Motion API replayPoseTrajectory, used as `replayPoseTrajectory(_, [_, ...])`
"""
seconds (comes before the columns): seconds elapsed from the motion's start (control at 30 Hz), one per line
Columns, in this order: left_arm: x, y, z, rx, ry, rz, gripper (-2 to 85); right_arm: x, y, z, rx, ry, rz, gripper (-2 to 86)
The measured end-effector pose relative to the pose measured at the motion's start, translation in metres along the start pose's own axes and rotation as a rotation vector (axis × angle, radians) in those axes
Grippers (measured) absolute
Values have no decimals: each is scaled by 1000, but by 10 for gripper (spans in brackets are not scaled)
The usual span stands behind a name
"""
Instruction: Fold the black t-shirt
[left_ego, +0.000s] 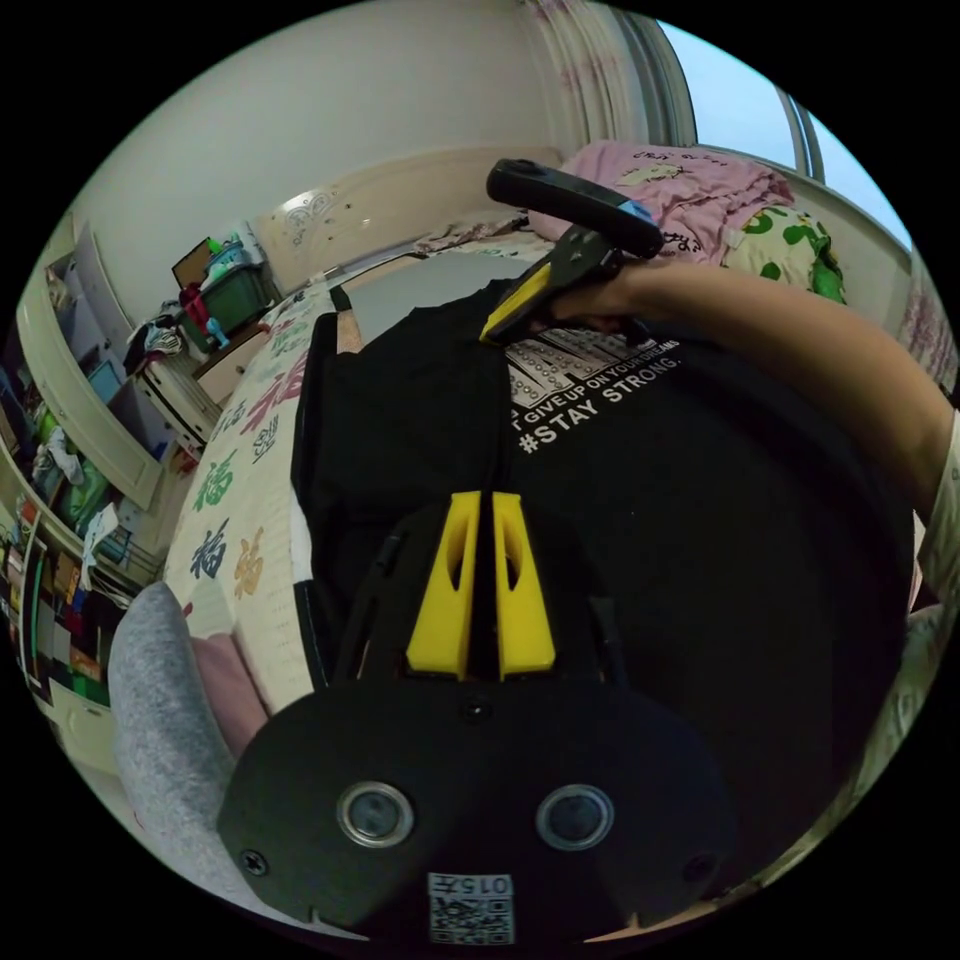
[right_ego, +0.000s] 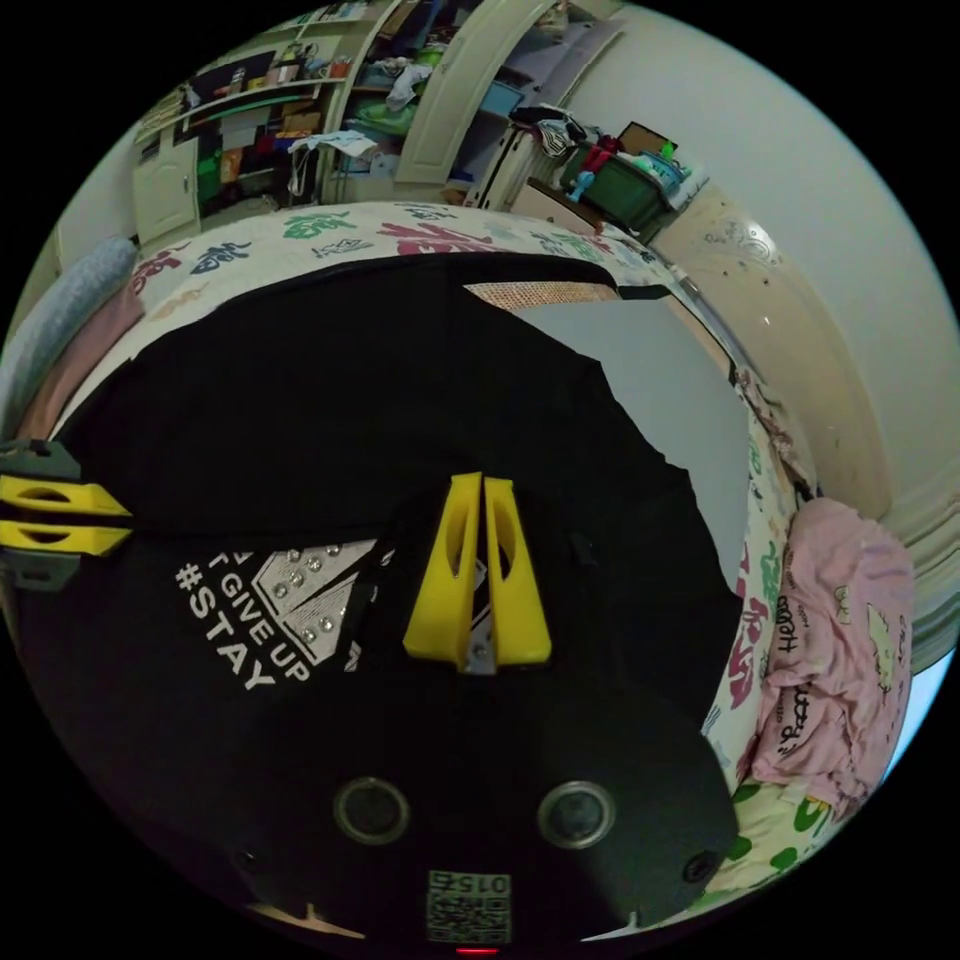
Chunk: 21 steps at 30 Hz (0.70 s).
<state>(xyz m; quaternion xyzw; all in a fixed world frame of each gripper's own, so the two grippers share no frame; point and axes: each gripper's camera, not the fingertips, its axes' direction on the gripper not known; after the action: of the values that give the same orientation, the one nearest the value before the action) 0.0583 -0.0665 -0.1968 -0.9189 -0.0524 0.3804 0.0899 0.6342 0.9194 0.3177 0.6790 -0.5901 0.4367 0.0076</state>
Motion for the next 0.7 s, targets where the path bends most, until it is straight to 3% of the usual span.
replayPoseTrajectory(0.43, [0,-2,-13,-2,49,20,27,-50,-31,34,-12,123,-7,-4])
replayPoseTrajectory(0.7, [43,1,-23,4,-124,183,35,-64,-46,56,-11,164,-24,-4])
